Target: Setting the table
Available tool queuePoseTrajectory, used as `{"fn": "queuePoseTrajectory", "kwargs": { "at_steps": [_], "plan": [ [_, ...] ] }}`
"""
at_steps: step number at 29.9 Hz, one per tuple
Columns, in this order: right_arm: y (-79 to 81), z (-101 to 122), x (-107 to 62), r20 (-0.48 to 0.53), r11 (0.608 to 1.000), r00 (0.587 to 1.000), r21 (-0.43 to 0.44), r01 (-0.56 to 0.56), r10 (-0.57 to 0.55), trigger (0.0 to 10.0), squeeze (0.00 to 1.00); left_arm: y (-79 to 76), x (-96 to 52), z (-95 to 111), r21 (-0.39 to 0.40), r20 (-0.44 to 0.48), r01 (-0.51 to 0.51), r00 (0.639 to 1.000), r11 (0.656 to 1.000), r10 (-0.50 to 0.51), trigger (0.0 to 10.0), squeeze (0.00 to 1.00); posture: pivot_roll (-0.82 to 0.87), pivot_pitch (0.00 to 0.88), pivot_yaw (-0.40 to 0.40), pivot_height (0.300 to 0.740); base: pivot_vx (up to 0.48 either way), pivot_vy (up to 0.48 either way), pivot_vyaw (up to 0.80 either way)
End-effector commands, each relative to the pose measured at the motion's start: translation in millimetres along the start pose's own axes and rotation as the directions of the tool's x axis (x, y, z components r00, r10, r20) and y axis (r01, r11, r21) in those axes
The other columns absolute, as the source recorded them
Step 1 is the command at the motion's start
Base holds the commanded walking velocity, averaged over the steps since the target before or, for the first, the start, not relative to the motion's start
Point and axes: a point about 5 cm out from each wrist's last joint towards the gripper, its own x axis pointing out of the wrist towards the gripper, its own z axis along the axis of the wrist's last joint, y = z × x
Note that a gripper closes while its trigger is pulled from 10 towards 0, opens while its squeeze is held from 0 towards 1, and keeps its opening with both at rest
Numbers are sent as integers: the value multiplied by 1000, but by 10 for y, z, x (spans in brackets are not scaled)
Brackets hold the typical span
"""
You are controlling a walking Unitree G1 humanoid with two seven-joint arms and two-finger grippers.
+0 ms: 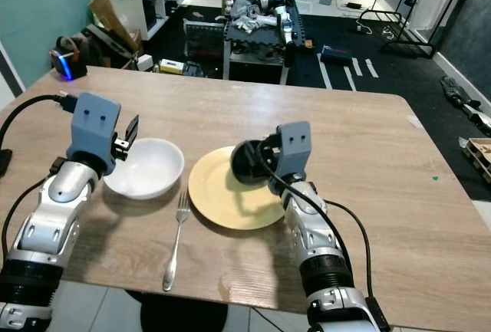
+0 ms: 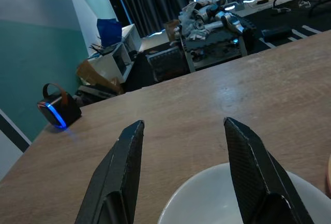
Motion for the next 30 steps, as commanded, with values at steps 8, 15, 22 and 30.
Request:
{"fn": "queuePoseTrajectory", "kwargs": {
  "at_steps": [8, 15, 22, 30],
  "plan": [
    [-58, -53, 10, -23, 995, 999, -85, 43, -46, 10000, 0, 17, -18, -10, -9, -15, 1, 1000, 1000, -1, 10000, 0, 26, 2, 51, 740, 0, 0, 0],
    [325, -226, 82, -68, 996, 997, -84, -30, 25, 10000, 0, 20, -18, -16, -7, -17, -3, 1000, 1000, 3, 10000, 0, 34, 0, 47, 740, 0, 0, 0],
    [586, -319, 151, -117, 1000, 993, -25, 7, -10, 0, 0, 35, -25, -12, -6, -17, -11, 1000, 1000, 11, 10000, 0, 47, 0, 44, 740, 0, 0, 0],
    [626, -347, 166, -132, 997, 988, -4, 78, -78, 0, 0, 49, -34, -17, -4, -19, -20, 1000, 1000, 19, 10000, 0, 48, 0, 37, 740, 0, 0, 0]
  ]
}}
